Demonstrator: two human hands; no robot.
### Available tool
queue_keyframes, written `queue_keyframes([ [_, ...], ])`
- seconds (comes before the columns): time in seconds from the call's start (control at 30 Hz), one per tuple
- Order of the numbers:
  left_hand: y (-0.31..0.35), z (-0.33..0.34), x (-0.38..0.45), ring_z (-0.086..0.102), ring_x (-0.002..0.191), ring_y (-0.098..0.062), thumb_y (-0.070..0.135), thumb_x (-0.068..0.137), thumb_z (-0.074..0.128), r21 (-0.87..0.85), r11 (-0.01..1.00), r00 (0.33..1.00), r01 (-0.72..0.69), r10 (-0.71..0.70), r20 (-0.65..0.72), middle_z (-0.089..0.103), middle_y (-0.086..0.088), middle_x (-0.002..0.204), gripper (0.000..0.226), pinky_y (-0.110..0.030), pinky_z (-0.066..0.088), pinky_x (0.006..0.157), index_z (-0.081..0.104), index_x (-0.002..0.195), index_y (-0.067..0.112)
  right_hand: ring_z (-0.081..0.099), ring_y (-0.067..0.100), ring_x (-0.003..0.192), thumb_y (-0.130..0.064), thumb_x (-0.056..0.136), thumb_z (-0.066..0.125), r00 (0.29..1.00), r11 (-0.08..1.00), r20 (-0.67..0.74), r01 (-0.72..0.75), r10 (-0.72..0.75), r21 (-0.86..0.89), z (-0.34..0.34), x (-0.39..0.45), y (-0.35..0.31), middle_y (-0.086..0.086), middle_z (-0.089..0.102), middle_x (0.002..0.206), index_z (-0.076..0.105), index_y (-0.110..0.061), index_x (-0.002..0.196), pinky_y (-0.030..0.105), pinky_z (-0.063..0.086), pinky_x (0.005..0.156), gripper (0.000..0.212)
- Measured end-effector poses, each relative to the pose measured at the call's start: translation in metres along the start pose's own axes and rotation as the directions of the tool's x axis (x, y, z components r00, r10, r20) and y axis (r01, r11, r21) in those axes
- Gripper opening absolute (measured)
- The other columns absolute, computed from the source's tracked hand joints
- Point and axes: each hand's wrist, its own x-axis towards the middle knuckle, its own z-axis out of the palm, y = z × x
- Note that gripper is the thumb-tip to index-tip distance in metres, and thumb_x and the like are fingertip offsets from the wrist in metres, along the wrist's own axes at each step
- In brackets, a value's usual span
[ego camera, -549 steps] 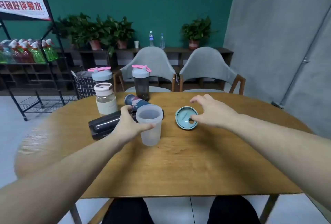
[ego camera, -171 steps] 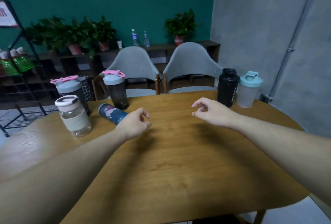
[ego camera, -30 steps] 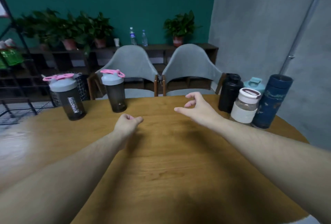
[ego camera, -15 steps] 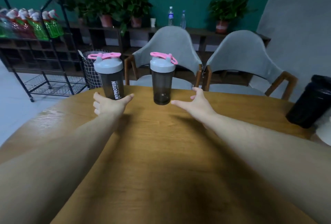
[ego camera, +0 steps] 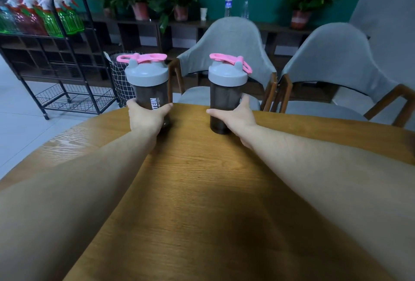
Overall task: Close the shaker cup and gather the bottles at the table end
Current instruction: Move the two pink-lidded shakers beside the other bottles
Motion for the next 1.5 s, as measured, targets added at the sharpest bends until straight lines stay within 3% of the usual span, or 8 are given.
queue_keyframes([
  [0.1,0.002,-0.001,-0.008,0.053,0.105,-0.016,0.031,0.074,0.087,-0.006,0.999,0.999,-0.035,0.035,0.028,0.053,0.004,0.119,0.080,-0.027,0.041,0.086,0.038,0.136,0.014,0.049,0.024,0.133,-0.033,0.077,0.086,1.000,0.999,-0.009,-0.022,0.022,0.045,0.001,0.001,-0.002,0.002,0.051,0.145,0.032,-0.019,0.146,0.031,0.039,0.094,0.089],
  [0.23,0.002,-0.002,-0.026,0.060,0.105,-0.017,0.032,0.068,0.091,-0.002,0.998,0.994,-0.066,0.066,0.091,0.058,0.010,0.106,0.077,-0.033,0.050,0.092,0.042,0.127,0.019,0.054,0.021,0.120,-0.031,0.074,0.087,1.000,0.998,-0.010,-0.013,0.014,0.069,-0.008,-0.011,-0.001,-0.001,0.057,0.131,0.036,-0.019,0.137,0.032,0.043,0.090,0.082],
  [0.33,0.011,0.001,-0.048,0.065,0.104,-0.020,0.039,0.055,0.093,-0.008,0.996,0.987,-0.086,0.086,0.138,0.062,0.002,0.113,0.081,-0.044,0.056,0.093,0.044,0.117,0.021,0.049,0.014,0.110,-0.030,0.075,0.087,1.000,0.997,-0.016,0.011,-0.010,0.081,-0.026,-0.035,0.002,-0.006,0.052,0.121,0.035,-0.019,0.139,0.030,0.040,0.088,0.083],
  [0.43,0.023,0.007,-0.078,0.068,0.102,-0.019,0.044,0.049,0.092,-0.017,0.994,0.973,-0.104,0.105,0.207,0.065,-0.002,0.117,0.087,-0.043,0.058,0.090,0.047,0.119,0.019,0.050,0.017,0.122,-0.030,0.075,0.088,0.999,0.996,-0.026,0.037,-0.035,0.083,-0.054,-0.060,0.004,-0.001,0.054,0.135,0.032,-0.018,0.144,0.028,0.038,0.093,0.090],
  [0.57,0.042,0.020,-0.129,0.068,0.092,-0.010,0.029,0.065,0.092,-0.074,0.991,0.943,-0.115,0.132,0.304,0.067,0.003,0.109,0.070,-0.029,0.056,0.077,0.048,0.118,0.018,0.050,0.021,0.131,-0.032,0.073,0.089,0.998,0.996,-0.050,0.047,-0.044,0.072,-0.100,-0.095,0.009,0.000,0.053,0.141,0.033,-0.020,0.144,0.029,0.041,0.097,0.092],
  [0.9,0.082,0.075,-0.284,0.068,0.092,-0.013,0.026,0.072,0.089,-0.122,0.978,0.815,-0.168,0.207,0.541,0.068,0.002,0.107,0.067,-0.027,0.052,0.069,0.047,0.123,0.018,0.056,0.018,0.117,-0.035,0.071,0.090,0.986,0.999,-0.164,0.020,-0.014,0.035,-0.246,-0.184,0.043,-0.006,0.057,0.125,0.038,-0.024,0.129,0.029,0.044,0.093,0.079],
  [1.2,0.088,0.150,-0.403,0.068,0.103,-0.019,0.024,0.066,0.092,-0.114,0.976,0.641,-0.188,0.210,0.738,0.067,0.000,0.116,0.080,-0.042,0.059,0.089,0.044,0.130,0.021,0.053,0.022,0.129,-0.034,0.073,0.089,0.941,0.998,-0.334,-0.060,0.059,0.006,-0.380,-0.256,0.106,-0.001,0.056,0.139,0.037,-0.020,0.143,0.035,0.044,0.105,0.089],
  [1.5,0.079,0.221,-0.499,0.068,0.100,-0.017,0.013,0.068,0.091,-0.111,0.987,0.562,-0.112,0.155,0.812,0.068,0.000,0.112,0.066,-0.034,0.058,0.079,0.047,0.117,0.022,0.057,0.021,0.118,-0.030,0.071,0.091,0.853,0.987,-0.497,-0.155,0.159,0.051,-0.483,-0.285,0.171,0.001,0.059,0.128,0.042,-0.019,0.127,0.032,0.045,0.097,0.076],
])
